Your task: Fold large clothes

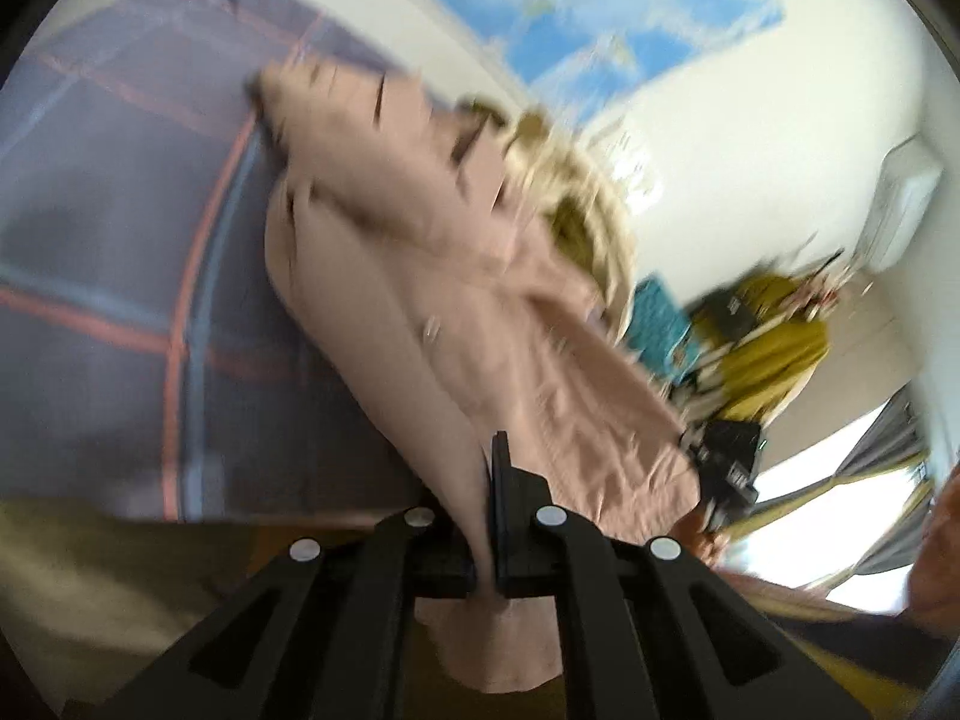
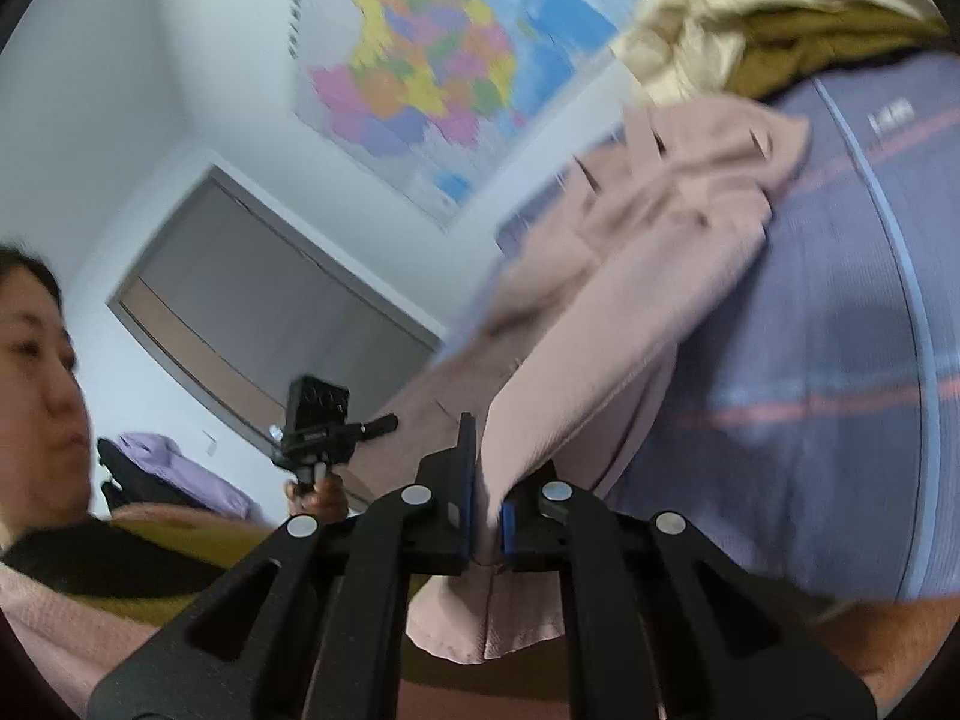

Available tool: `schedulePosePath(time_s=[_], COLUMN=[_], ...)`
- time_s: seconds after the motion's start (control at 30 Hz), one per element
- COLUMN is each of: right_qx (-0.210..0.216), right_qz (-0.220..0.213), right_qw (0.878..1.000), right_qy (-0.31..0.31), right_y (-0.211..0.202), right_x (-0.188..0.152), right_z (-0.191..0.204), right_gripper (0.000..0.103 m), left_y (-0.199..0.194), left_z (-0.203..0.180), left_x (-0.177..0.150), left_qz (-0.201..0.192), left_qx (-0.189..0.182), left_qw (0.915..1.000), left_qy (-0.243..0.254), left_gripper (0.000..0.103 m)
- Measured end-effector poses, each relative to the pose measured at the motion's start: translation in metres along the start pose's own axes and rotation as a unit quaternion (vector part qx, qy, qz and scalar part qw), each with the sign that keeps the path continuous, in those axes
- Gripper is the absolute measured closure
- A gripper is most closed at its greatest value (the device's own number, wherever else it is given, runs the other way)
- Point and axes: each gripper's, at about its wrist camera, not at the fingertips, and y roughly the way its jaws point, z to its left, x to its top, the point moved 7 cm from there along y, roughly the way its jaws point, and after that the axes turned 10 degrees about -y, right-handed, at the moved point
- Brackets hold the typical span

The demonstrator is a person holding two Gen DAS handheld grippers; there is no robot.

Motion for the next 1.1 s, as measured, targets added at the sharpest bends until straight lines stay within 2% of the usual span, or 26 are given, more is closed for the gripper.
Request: schedulePosePath(time_s=[0.2,0.37,0.57,0.73,0.83,0.97,1.1], right_qx=[0.002,-0.010,-0.017,-0.056,-0.076,-0.105,-0.131], right_qz=[-0.056,-0.075,-0.088,-0.074,-0.065,-0.041,-0.019], right_qw=[0.998,0.997,0.995,0.992,0.987,0.981,0.971], right_qy=[0.004,0.002,0.040,0.088,0.128,0.159,0.199], right_y=[-0.007,-0.002,0.021,0.051,0.070,0.094,0.112], right_x=[0.058,0.107,0.170,0.207,0.220,0.226,0.224], right_z=[-0.004,-0.016,-0.054,-0.107,-0.145,-0.186,-0.228], right_gripper=[0.097,0.097,0.097,0.097,0.096,0.096,0.092], left_y=[-0.015,-0.024,-0.013,0.006,0.026,0.063,0.095], left_z=[-0.011,-0.026,-0.047,-0.047,-0.033,0.003,0.042], left_x=[0.045,0.093,0.162,0.214,0.244,0.280,0.300], left_qz=[-0.050,-0.070,-0.070,-0.062,-0.053,-0.031,-0.012], left_qx=[-0.041,-0.044,-0.017,0.015,0.037,0.082,0.112], left_qw=[0.9975,0.9963,0.9974,0.9980,0.9978,0.9950,0.9900], left_qy=[-0.029,-0.023,0.002,0.001,-0.013,-0.047,-0.086], left_gripper=[0.100,0.100,0.100,0.100,0.100,0.100,0.100])
